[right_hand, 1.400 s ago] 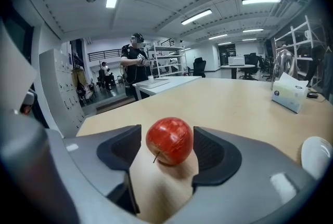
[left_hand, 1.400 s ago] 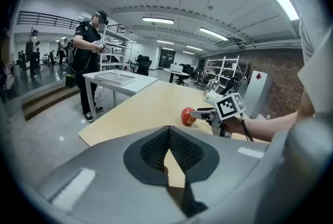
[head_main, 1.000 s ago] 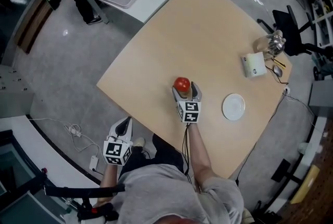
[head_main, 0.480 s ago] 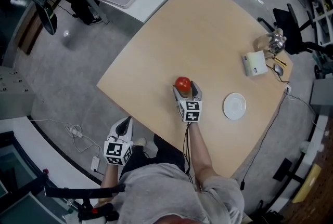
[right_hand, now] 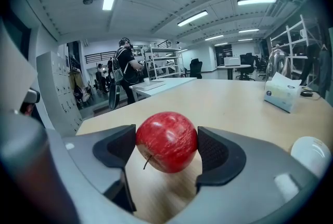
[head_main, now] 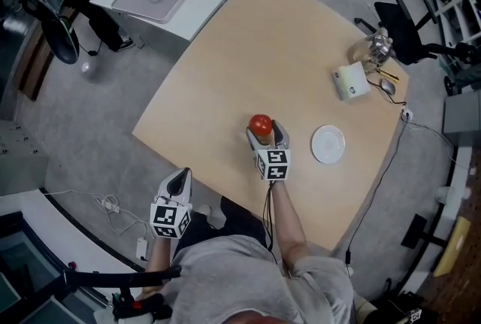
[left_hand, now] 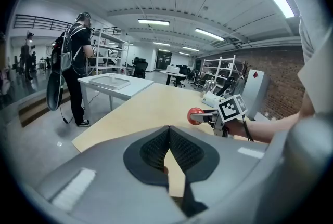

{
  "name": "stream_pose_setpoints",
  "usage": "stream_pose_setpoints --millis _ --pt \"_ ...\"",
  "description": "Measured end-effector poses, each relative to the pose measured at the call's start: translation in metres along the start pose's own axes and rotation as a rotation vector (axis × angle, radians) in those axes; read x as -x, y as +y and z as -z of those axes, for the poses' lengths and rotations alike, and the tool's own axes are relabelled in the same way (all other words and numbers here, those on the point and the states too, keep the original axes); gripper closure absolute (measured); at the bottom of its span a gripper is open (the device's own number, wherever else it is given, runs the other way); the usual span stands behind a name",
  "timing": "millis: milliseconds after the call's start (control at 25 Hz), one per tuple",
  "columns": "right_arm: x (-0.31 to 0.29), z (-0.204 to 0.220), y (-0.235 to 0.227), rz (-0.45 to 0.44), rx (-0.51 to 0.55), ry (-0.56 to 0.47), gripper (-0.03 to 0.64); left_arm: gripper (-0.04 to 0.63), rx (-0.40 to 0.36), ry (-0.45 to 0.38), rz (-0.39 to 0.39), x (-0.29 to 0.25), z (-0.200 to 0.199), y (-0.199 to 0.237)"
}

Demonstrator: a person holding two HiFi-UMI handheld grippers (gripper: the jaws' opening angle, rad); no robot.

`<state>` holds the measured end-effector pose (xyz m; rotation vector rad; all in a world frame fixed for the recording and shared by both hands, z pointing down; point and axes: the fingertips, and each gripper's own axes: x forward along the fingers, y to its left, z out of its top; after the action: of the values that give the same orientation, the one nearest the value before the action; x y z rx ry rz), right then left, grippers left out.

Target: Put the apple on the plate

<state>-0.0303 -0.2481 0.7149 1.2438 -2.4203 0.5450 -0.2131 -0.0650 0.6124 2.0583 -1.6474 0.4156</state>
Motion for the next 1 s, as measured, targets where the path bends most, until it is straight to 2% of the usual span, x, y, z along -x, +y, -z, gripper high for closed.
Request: stream_pose_setpoints --millis 1000 --pt "0.120 0.000 -0.075 0.164 -0.103 -0.088 0.242 0.575 -0.136 -0.017 0.222 -0.038 -0.033 -0.095"
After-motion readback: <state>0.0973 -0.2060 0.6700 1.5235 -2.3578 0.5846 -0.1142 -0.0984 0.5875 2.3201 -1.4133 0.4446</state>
